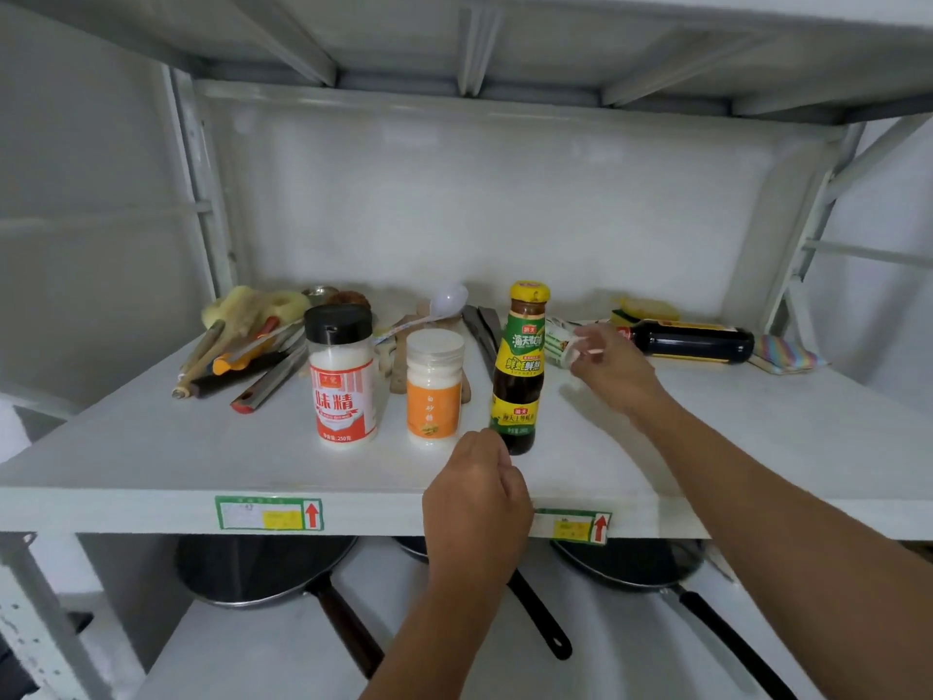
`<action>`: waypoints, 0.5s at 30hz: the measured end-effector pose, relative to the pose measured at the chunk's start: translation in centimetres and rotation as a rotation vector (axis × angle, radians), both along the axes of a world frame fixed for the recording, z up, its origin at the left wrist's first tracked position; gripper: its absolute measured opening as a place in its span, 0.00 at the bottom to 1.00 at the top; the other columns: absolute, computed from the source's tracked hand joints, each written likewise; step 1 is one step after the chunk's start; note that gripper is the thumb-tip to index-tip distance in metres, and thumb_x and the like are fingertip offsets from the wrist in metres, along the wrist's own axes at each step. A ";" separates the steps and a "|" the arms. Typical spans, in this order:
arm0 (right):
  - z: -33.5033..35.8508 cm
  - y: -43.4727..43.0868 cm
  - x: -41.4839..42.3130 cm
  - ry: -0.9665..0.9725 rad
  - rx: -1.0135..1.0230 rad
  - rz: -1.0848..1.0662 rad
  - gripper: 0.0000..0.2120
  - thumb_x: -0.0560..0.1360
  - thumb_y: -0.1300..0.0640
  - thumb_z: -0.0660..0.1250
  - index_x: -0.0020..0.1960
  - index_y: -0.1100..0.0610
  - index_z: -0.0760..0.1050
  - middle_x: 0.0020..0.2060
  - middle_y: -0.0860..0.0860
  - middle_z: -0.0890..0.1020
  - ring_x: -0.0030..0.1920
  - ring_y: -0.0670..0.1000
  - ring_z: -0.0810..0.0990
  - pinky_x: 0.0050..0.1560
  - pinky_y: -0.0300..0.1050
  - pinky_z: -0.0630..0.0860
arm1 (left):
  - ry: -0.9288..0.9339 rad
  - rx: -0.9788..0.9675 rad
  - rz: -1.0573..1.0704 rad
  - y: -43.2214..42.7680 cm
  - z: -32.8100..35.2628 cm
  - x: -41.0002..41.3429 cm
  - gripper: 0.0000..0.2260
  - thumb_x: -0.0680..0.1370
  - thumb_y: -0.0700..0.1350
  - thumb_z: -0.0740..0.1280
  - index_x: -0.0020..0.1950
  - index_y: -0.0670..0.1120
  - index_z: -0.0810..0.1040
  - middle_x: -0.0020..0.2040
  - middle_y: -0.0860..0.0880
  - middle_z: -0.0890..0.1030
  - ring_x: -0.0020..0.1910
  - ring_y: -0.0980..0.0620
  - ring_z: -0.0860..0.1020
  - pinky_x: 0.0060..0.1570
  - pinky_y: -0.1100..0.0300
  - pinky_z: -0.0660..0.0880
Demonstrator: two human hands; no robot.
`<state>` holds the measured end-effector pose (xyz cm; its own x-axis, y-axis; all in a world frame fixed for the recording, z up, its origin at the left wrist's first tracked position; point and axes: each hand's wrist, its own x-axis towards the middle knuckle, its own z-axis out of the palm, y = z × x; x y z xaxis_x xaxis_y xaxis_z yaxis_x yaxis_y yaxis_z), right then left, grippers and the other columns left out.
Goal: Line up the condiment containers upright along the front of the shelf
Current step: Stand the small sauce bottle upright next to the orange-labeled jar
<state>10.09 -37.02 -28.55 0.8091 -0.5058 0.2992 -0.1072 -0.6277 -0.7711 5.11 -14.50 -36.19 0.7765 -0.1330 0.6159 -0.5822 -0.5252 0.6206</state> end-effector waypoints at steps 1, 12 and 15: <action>0.3 -0.5 1.4 0.026 -0.127 -0.019 0.27 0.76 0.63 0.72 0.74 0.57 0.71 0.68 0.56 0.78 0.65 0.58 0.79 0.61 0.51 0.77 | 0.015 0.021 -0.006 0.0 -0.1 -0.1 0.08 0.81 0.42 0.64 0.43 0.51 0.72 0.36 0.53 0.73 0.33 0.54 0.74 0.33 0.61 0.74; -0.9 -1.9 10.2 0.308 -0.589 -0.084 0.26 0.78 0.42 0.63 0.69 0.56 0.75 0.63 0.58 0.82 0.64 0.63 0.80 0.67 0.64 0.74 | -0.296 0.088 0.024 -0.6 -1.5 1.0 0.08 0.74 0.45 0.57 0.35 0.49 0.70 0.28 0.54 0.70 0.26 0.54 0.66 0.26 0.61 0.62; -1.3 -2.0 10.4 0.246 -0.584 -0.126 0.21 0.81 0.46 0.62 0.69 0.56 0.77 0.67 0.56 0.81 0.69 0.62 0.77 0.73 0.65 0.68 | -0.280 0.092 0.030 -0.7 -1.5 0.8 0.08 0.74 0.44 0.58 0.35 0.49 0.70 0.28 0.53 0.70 0.27 0.53 0.65 0.28 0.60 0.60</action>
